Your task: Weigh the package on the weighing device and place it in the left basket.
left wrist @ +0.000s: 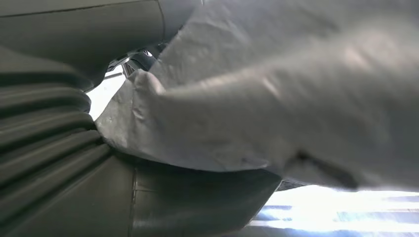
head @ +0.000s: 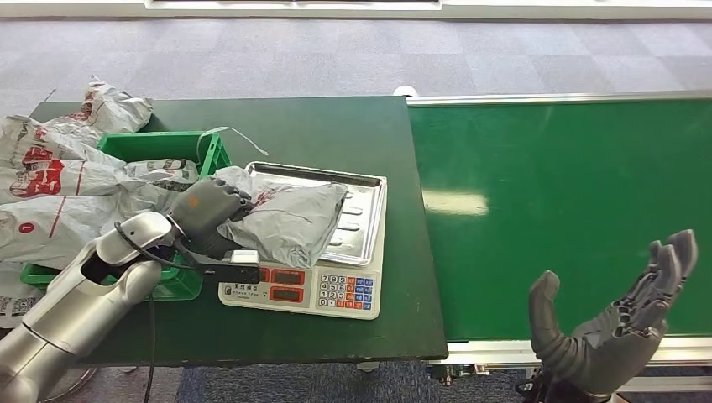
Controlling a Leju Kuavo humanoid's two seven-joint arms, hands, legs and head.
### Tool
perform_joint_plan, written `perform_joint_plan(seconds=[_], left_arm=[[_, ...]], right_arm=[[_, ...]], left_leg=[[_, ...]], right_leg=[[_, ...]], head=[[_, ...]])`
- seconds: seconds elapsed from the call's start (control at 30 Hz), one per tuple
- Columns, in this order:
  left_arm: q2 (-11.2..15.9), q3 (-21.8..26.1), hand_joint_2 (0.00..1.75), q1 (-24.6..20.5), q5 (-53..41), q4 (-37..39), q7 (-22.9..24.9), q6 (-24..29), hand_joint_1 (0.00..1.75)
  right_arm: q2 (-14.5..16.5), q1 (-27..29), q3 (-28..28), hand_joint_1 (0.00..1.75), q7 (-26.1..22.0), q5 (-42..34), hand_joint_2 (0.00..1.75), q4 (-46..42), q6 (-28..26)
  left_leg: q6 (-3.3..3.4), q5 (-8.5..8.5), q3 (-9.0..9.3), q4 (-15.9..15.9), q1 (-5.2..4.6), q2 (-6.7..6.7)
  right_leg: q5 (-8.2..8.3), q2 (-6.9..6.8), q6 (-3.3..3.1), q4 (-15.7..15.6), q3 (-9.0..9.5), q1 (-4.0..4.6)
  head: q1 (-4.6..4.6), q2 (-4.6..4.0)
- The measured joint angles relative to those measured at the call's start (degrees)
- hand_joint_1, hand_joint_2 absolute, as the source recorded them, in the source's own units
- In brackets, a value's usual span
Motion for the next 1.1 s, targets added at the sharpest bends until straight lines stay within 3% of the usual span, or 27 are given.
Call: perform_joint_plan(seconds=[0.13, 0.57, 0.73, 1.1], left_arm=[[1.1, 0.3, 1.75, 0.0, 0.6, -1.9, -0.4, -0.4, 1.75], [1.0, 0.4, 1.75, 0.2, 0.1, -2.5, -0.8, 0.6, 1.75], [0.7, 1.4, 1.75, -1.6, -3.6, -1.8, 2.4, 4.1, 1.75], [-0.1, 8.8, 1.75, -13.9, -12.8, 21.0, 4.8, 15.5, 1.75]], right_arm=[[0.0, 0.2, 0.0, 0.00, 0.1, 0.3, 1.75, 0.0, 0.0], [0.0, 0.3, 0.0, 0.00, 1.0, 1.4, 1.75, 0.0, 0.0], [0.0, 0.4, 0.0, 0.00, 1.6, 2.0, 1.75, -0.2, 0.0], [0.0, 1.8, 1.1, 0.00, 1.7, 2.7, 1.75, -0.5, 0.0]], left_leg=[[0.00, 0.00, -0.01, 0.0, 0.00, -0.01], [0.00, 0.00, -0.02, 0.0, -0.01, -0.01], [-0.01, 0.00, -0.05, 0.0, 0.00, 0.00], [-0.05, 0.03, -0.03, 0.0, 0.02, 0.07]], right_leg=[[-0.01, -0.02, -0.01, 0.0, 0.00, 0.00], [-0.01, -0.03, 0.00, 0.0, -0.02, -0.01], [0.00, -0.01, -0.01, 0.0, -0.08, 0.01], [0.03, 0.08, -0.05, 0.1, -0.11, 0.03]], head=[[0.01, 0.00], [0.01, 0.00], [0.01, 0.00], [0.00, 0.00]])
